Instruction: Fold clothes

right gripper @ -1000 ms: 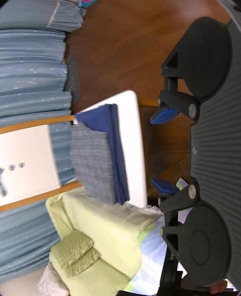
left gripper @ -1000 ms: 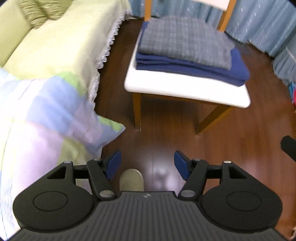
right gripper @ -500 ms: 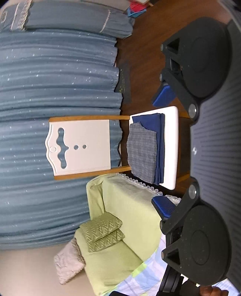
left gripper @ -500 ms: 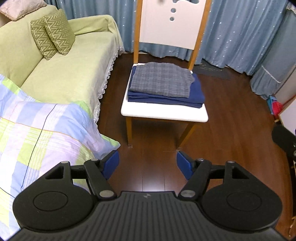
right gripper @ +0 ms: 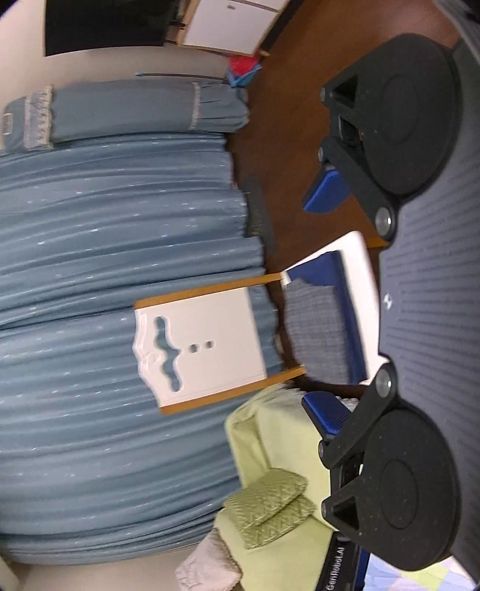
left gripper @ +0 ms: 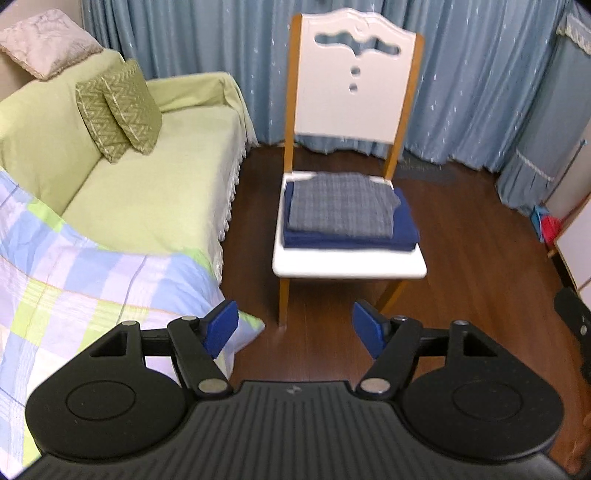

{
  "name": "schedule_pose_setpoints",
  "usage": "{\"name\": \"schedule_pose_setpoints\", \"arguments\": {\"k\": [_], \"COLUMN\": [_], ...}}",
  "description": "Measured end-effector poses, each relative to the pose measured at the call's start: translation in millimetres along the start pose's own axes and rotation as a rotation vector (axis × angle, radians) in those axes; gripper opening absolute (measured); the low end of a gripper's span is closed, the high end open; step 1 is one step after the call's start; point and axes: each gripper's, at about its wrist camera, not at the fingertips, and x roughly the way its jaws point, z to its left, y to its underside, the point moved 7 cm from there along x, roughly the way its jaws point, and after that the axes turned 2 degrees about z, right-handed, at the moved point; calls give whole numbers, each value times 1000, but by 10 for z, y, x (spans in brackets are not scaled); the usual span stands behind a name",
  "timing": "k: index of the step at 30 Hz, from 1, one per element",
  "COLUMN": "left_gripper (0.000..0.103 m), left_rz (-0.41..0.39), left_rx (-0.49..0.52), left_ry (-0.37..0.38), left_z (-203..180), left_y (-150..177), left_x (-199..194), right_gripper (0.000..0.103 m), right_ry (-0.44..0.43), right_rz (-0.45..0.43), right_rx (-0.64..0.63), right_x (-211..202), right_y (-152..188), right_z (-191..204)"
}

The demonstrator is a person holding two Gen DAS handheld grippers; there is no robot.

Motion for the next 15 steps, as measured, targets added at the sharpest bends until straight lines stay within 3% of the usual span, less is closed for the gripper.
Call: {"name": "schedule_pose_setpoints", "arguments": {"k": [6, 10, 15], "left_gripper": [71, 71, 71], "left_rz": [-16, -6, 2], "left_rx": [10, 21, 35], "left_ry": [-6, 1, 5], "left_z": [-132, -239, -390], "left_y": [23, 74, 84], "left_x": [78, 151, 159], "right_gripper": [102, 102, 102], "right_ry": [11, 38, 29], "right_rz": [25, 39, 116], "right_rx": [-110, -72, -36], "right_x": [-40, -9, 58], "right_y": [114, 101, 49], "right_z": [77, -51, -189]}}
